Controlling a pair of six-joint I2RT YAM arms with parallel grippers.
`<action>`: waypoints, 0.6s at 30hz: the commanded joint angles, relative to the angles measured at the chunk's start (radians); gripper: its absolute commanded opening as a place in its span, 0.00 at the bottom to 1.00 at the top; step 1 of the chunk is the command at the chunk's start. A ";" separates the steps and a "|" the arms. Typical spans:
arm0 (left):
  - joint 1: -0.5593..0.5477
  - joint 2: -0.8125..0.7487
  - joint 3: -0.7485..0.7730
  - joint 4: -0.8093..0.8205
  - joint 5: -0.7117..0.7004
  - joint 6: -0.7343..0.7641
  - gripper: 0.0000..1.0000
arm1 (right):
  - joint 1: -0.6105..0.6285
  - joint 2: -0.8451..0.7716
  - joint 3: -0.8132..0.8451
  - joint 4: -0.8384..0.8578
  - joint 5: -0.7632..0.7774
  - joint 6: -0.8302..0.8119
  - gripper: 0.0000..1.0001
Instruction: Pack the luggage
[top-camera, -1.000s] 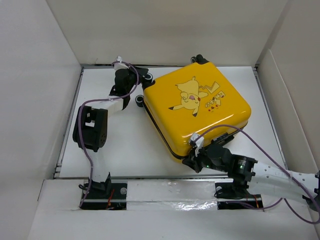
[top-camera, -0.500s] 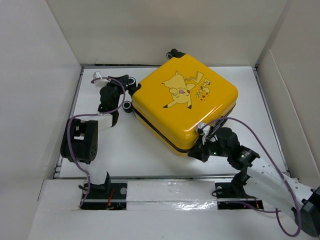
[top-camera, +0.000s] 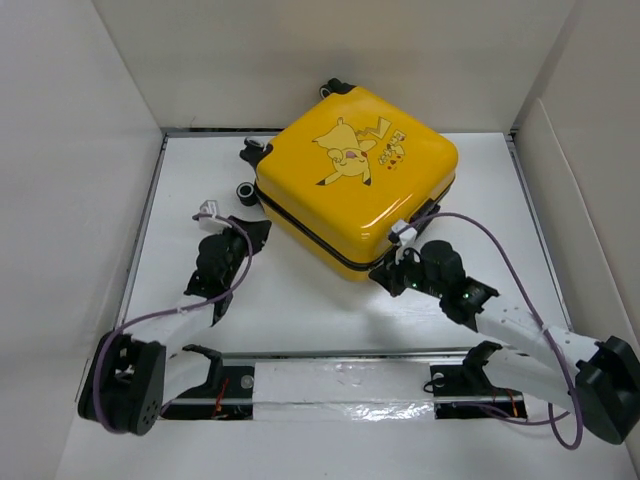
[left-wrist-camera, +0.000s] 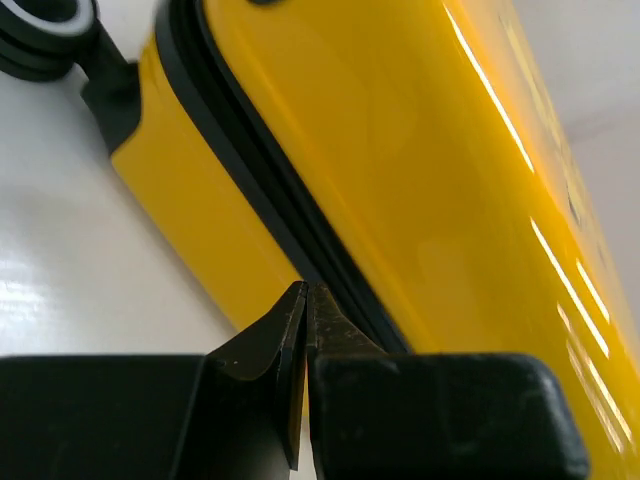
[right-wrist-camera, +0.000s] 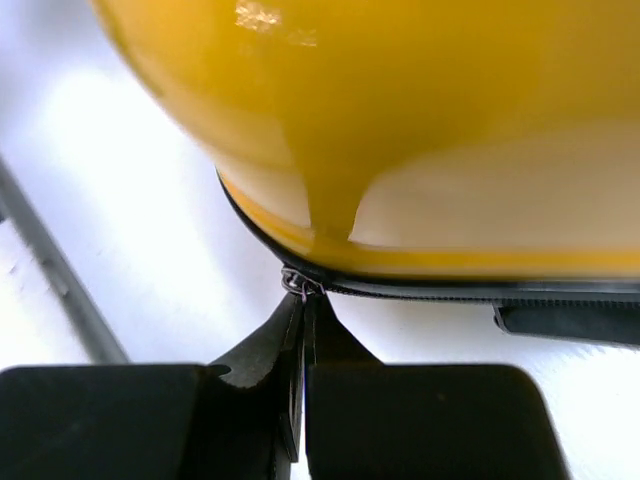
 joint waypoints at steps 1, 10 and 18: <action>-0.073 -0.137 -0.050 -0.089 -0.036 0.109 0.00 | -0.007 -0.113 -0.064 0.235 0.146 0.062 0.00; -0.537 0.022 0.120 -0.118 -0.176 0.249 0.00 | -0.054 -0.357 -0.088 -0.002 0.154 0.080 0.00; -0.645 0.303 0.277 0.009 -0.077 0.269 0.00 | 0.069 -0.365 -0.084 -0.091 0.224 0.095 0.00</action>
